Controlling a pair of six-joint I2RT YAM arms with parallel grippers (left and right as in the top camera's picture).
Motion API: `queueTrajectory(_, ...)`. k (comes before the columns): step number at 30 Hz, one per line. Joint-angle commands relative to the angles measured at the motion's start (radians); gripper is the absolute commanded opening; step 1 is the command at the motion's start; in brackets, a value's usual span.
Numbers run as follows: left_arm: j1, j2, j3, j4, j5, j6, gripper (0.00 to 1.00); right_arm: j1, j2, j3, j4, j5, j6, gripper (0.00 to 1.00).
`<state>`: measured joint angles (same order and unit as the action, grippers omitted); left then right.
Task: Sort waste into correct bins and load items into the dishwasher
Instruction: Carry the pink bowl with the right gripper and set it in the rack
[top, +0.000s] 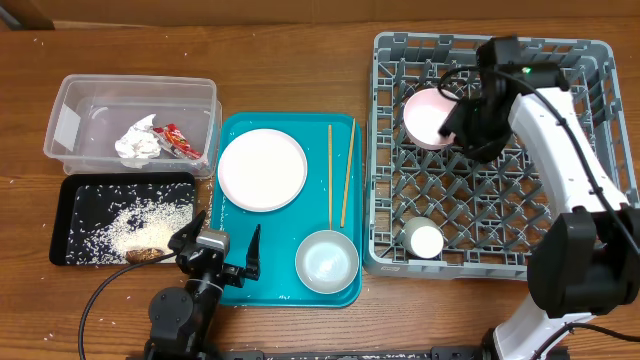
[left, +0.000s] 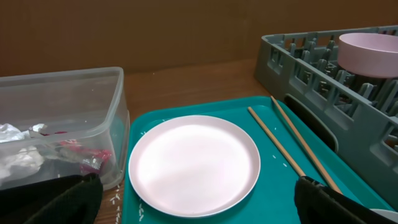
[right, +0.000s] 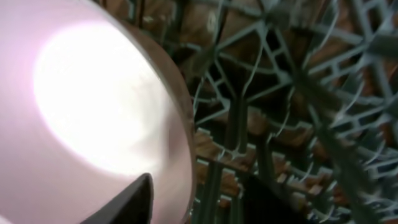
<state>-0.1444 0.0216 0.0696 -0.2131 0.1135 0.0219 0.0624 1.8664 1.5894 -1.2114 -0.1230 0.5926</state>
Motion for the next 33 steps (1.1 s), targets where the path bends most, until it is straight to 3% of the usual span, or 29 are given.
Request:
queueTrajectory(1, -0.006, -0.009, -0.004, 0.0, 0.01, -0.006, 1.0, 0.002, -0.006, -0.038, 0.009, -0.005, 0.041, 0.11)
queueTrajectory(2, -0.006, -0.009, -0.004, 0.0, 0.01, -0.006, 1.0, 0.001, -0.008, -0.035, 0.004, 0.019, 0.04, 0.04)
queueTrajectory(7, -0.006, -0.009, -0.004, 0.0, 0.01, -0.006, 1.0, -0.013, -0.053, 0.028, -0.058, 0.163, 0.045, 0.04)
queueTrajectory(15, -0.006, -0.009, -0.004, 0.0, 0.01, -0.006, 1.0, 0.037, -0.272, 0.095, -0.128, 0.609, 0.096, 0.04)
queueTrajectory(18, -0.006, -0.009, -0.004, 0.0, 0.01, -0.006, 1.0, 0.048, -0.315, 0.095, -0.119, 0.625, 0.095, 0.04)
queueTrajectory(21, -0.006, -0.009, -0.004, 0.0, 0.01, -0.006, 1.0, 0.048, -0.31, 0.09, -0.084, 0.468, 0.028, 0.06)
queueTrajectory(22, -0.006, -0.009, -0.004, 0.0, 0.01, -0.006, 1.0, 0.048, -0.306, 0.086, -0.068, 0.401, -0.004, 0.14)
queueTrajectory(25, -0.006, -0.009, -0.004, 0.0, 0.01, -0.006, 1.0, 0.048, -0.288, 0.053, -0.01, 0.194, -0.047, 0.62)
queueTrajectory(26, -0.006, -0.009, -0.004, 0.0, 0.01, -0.006, 1.0, 0.048, -0.278, 0.039, 0.008, 0.153, -0.047, 0.7)
queueTrajectory(28, -0.006, -0.009, -0.004, 0.0, 0.01, -0.006, 1.0, 0.048, -0.254, 0.017, 0.034, 0.117, -0.042, 0.78)
queueTrajectory(33, -0.006, -0.009, -0.004, 0.0, 0.01, -0.006, 1.0, 0.048, -0.156, -0.027, 0.079, 0.054, -0.005, 0.78)
